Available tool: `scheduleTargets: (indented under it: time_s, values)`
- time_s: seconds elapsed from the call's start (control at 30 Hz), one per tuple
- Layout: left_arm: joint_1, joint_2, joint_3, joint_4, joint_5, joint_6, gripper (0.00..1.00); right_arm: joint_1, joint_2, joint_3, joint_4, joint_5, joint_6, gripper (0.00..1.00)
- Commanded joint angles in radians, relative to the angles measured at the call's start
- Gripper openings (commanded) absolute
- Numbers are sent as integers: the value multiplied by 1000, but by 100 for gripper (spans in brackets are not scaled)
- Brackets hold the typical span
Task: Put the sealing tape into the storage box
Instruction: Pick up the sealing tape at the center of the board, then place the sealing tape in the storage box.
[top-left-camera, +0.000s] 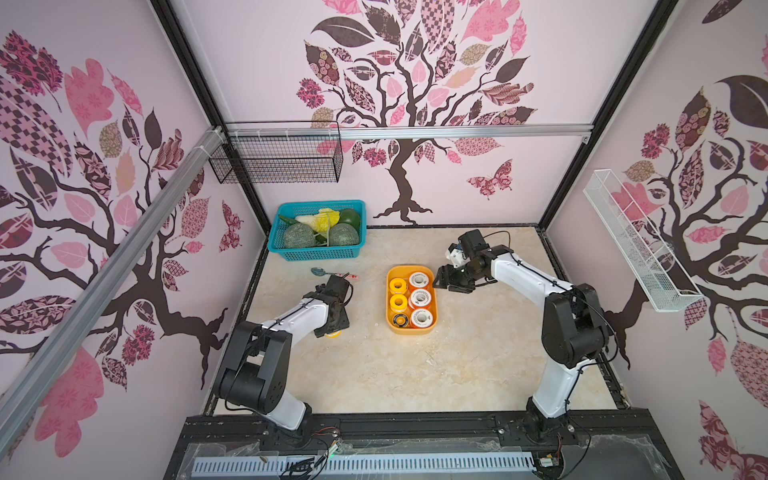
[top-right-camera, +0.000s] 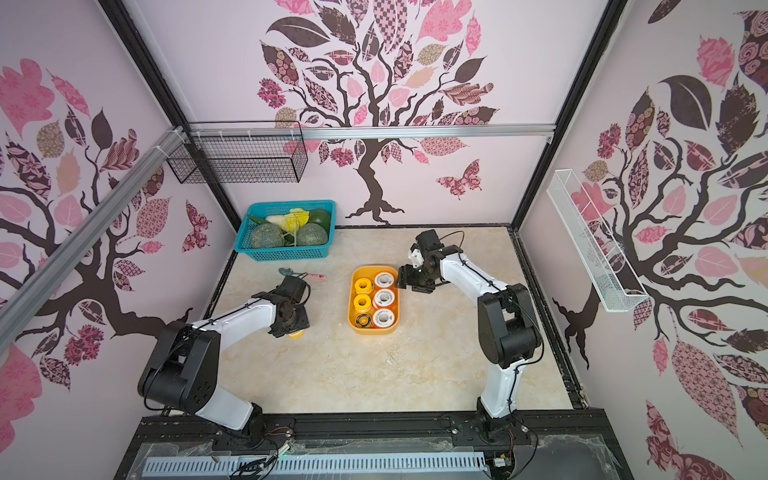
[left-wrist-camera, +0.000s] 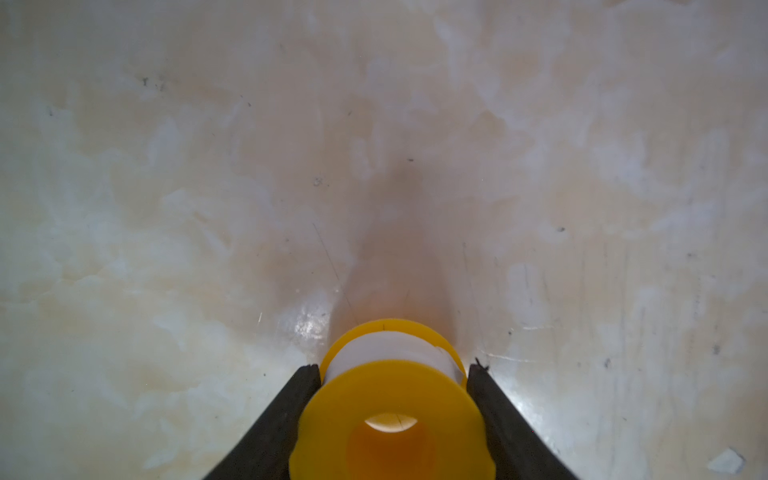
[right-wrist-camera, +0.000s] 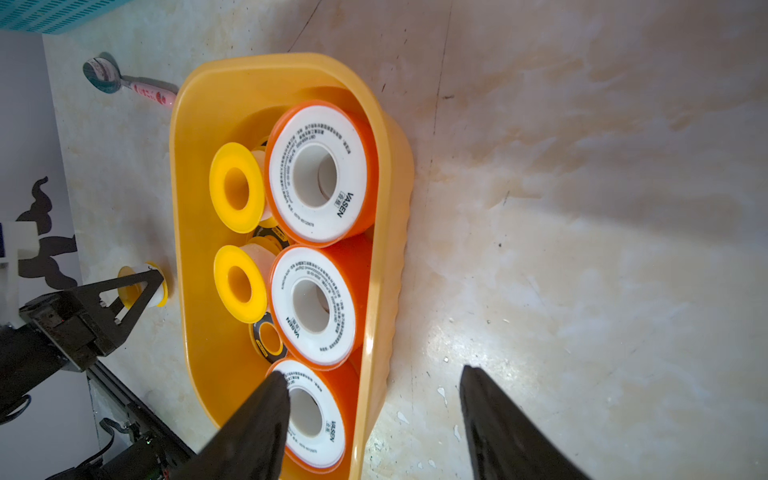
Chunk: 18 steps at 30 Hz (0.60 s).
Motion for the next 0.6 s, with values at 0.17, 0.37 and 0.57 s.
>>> scheduleTargets:
  time_s: [0.17,0.37,0.57]
  values:
    - [-54,-45,71,-18,73,-11,57,-8,40,23,16,-43,11,62]
    - [-109,-48,132,-46,104,4,57,-9,54,14,29,-64,15,49]
    - [-231,1,252,-97,89,14,57,-8,72,11,38,-65,16,33]
